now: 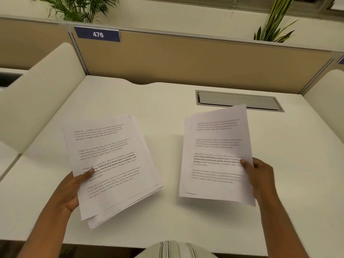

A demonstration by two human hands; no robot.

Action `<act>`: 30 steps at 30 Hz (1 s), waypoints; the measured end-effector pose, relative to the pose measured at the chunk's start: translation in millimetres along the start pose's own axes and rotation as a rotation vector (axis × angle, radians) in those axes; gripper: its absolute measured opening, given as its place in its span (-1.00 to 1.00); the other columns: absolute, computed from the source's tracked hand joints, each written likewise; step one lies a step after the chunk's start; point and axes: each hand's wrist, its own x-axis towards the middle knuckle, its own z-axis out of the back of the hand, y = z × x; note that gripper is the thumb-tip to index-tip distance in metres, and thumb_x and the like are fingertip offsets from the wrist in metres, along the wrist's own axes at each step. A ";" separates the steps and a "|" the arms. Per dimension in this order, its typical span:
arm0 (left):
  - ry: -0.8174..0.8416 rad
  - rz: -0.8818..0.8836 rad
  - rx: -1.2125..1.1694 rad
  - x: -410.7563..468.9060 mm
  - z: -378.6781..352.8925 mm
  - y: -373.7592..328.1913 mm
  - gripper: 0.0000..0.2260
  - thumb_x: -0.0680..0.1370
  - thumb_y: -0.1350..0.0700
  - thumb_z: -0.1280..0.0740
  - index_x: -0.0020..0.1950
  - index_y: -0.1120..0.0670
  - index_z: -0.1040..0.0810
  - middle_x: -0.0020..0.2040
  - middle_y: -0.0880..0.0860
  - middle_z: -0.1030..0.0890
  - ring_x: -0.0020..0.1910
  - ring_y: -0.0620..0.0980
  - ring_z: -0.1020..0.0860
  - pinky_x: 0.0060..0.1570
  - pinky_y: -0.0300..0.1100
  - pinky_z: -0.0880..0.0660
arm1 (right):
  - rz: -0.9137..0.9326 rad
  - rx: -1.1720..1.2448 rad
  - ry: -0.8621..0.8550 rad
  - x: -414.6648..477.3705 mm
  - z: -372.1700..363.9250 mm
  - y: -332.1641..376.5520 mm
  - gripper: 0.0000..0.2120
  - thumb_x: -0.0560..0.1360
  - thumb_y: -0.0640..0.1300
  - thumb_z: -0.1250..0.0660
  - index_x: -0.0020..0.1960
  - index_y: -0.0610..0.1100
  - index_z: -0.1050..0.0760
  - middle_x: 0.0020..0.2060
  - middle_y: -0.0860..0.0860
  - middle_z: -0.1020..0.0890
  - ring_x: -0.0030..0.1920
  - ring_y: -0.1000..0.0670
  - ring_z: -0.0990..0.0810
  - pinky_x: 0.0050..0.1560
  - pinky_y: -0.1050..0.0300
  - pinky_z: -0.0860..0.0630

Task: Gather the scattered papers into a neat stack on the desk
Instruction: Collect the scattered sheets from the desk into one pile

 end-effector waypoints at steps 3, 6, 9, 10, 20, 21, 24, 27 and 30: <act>0.003 0.020 -0.001 6.7 -1.2 2.2 -0.65 0.58 0.32 -0.21 0.35 0.13 -0.47 0.11 0.15 -0.69 -0.07 0.13 -0.71 -0.13 0.11 -0.65 | -0.049 0.129 0.035 0.1 12.7 17.2 -0.95 0.46 -0.24 -0.42 -0.11 -0.12 -0.64 -0.26 0.00 -0.68 -0.29 -0.06 -0.60 -0.14 0.09 -0.52; 0.020 0.042 0.014 11.4 -7.2 3.8 -0.61 0.52 0.27 -0.28 0.36 0.13 -0.47 0.23 0.24 -0.60 0.01 0.19 -0.68 -0.09 0.15 -0.63 | -0.087 0.210 0.087 -3.4 14.9 28.6 -0.92 0.45 -0.23 -0.44 -0.19 -0.08 -0.64 -0.31 0.05 -0.72 -0.28 -0.06 -0.63 -0.14 0.06 -0.56; 0.074 0.066 0.004 14.3 -20.9 5.2 -0.58 0.47 0.25 -0.33 0.34 0.12 -0.50 0.26 0.27 -0.59 0.12 0.29 -0.62 -0.05 0.19 -0.62 | -0.112 0.262 0.155 -9.4 5.7 34.7 -0.95 0.44 -0.22 -0.44 -0.11 -0.10 -0.66 -0.27 0.03 -0.74 -0.22 -0.09 -0.67 -0.12 0.02 -0.58; 0.110 0.078 -0.001 14.6 -27.5 7.0 -0.59 0.47 0.25 -0.32 0.34 0.13 -0.50 0.27 0.28 -0.58 0.15 0.30 -0.60 -0.01 0.19 -0.61 | -0.113 0.269 0.180 -11.8 -0.5 35.1 -0.94 0.45 -0.22 -0.44 -0.09 -0.11 -0.66 -0.24 0.01 -0.75 -0.21 -0.10 -0.67 -0.12 0.01 -0.59; 0.331 0.167 0.038 6.1 -106.5 29.5 -0.66 0.51 0.16 -0.37 0.29 0.19 -0.55 0.22 0.35 -0.59 0.12 0.34 -0.61 0.00 0.19 -0.58 | -0.126 0.194 0.356 -36.1 -62.8 23.6 -0.95 0.47 -0.22 -0.43 -0.10 -0.14 -0.67 -0.25 -0.03 -0.75 -0.30 -0.05 -0.68 -0.21 0.08 -0.58; 0.333 0.162 0.036 5.9 -111.3 30.1 -0.66 0.53 0.12 -0.35 0.29 0.18 -0.55 0.23 0.35 -0.58 0.13 0.33 -0.60 0.03 0.20 -0.57 | -0.125 0.187 0.358 -36.9 -64.5 22.1 -0.95 0.47 -0.22 -0.43 -0.10 -0.13 -0.67 -0.25 -0.03 -0.76 -0.31 -0.03 -0.69 -0.23 0.10 -0.58; 0.291 0.166 0.000 7.6 -118.2 31.9 -0.59 0.55 -0.05 -0.29 0.31 0.14 -0.54 0.27 0.31 -0.57 0.23 0.31 -0.55 0.23 0.29 -0.45 | -0.123 0.164 0.355 -38.3 -67.4 19.4 -0.94 0.47 -0.21 -0.42 -0.10 -0.10 -0.67 -0.26 0.00 -0.76 -0.34 0.01 -0.69 -0.29 0.13 -0.57; 0.296 0.192 -0.025 9.4 -118.8 32.7 -0.53 0.55 -0.19 -0.18 0.32 0.05 -0.54 0.28 0.21 -0.59 0.27 0.25 -0.54 0.26 0.31 -0.42 | -0.103 0.126 0.354 -39.5 -69.1 17.8 -0.94 0.48 -0.20 -0.42 -0.11 -0.09 -0.66 -0.26 0.01 -0.75 -0.33 0.00 -0.70 -0.30 0.13 -0.57; 0.295 0.165 0.018 10.3 -119.4 35.2 -0.53 0.51 -0.13 -0.30 0.35 0.08 -0.50 0.27 0.18 -0.61 0.25 0.23 -0.56 0.26 0.29 -0.44 | -0.085 0.097 0.353 -41.1 -72.3 15.2 -0.94 0.49 -0.18 -0.41 -0.08 -0.09 -0.66 -0.25 0.01 -0.75 -0.29 -0.03 -0.71 -0.30 0.12 -0.59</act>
